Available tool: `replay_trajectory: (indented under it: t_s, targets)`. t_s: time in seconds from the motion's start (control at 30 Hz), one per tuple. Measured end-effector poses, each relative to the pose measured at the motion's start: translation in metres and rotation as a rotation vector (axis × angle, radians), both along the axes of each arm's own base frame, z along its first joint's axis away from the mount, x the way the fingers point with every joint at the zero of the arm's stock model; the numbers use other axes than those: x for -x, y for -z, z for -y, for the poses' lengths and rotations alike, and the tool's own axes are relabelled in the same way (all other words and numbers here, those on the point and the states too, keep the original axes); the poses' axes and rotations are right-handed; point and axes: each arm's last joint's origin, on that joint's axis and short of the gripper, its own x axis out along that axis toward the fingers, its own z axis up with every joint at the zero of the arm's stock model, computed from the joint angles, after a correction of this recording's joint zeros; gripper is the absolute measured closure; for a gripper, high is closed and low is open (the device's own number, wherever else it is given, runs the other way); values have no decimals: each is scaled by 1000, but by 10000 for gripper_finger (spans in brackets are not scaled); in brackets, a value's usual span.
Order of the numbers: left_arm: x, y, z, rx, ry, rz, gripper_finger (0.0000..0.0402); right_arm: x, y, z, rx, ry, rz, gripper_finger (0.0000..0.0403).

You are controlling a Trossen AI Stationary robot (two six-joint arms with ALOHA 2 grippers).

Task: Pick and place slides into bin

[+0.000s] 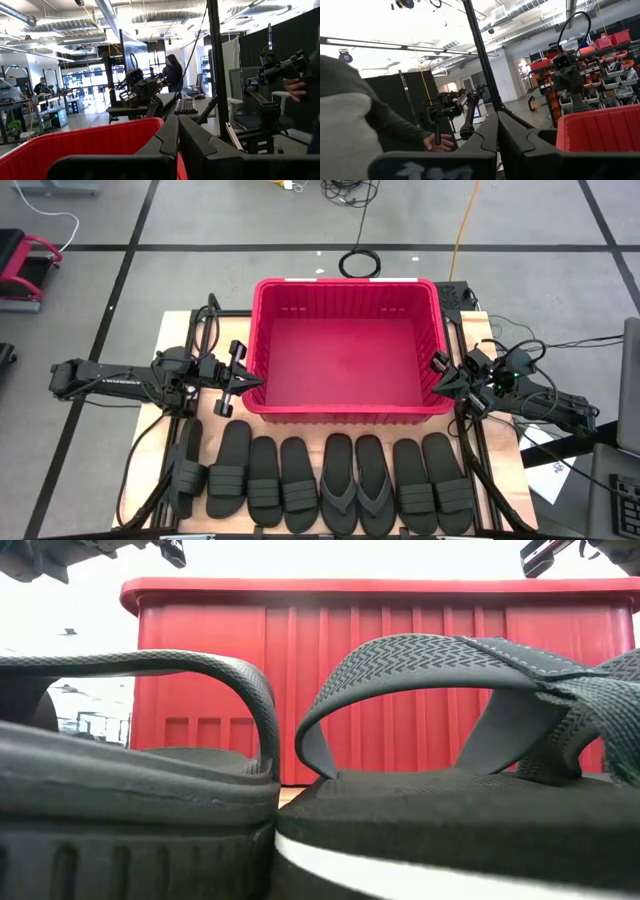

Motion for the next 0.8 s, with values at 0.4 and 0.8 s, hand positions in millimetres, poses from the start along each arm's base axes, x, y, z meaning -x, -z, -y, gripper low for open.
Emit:
replay_trajectory:
  t_s: [0.4,0.8]
  targets:
    - [0,-1,0,3,1,6,380,0,0,0,-4,-1,-1,403]
    - [0,-1,0,-6,-1,8,380,0,-14,3,-76,108,109,403]
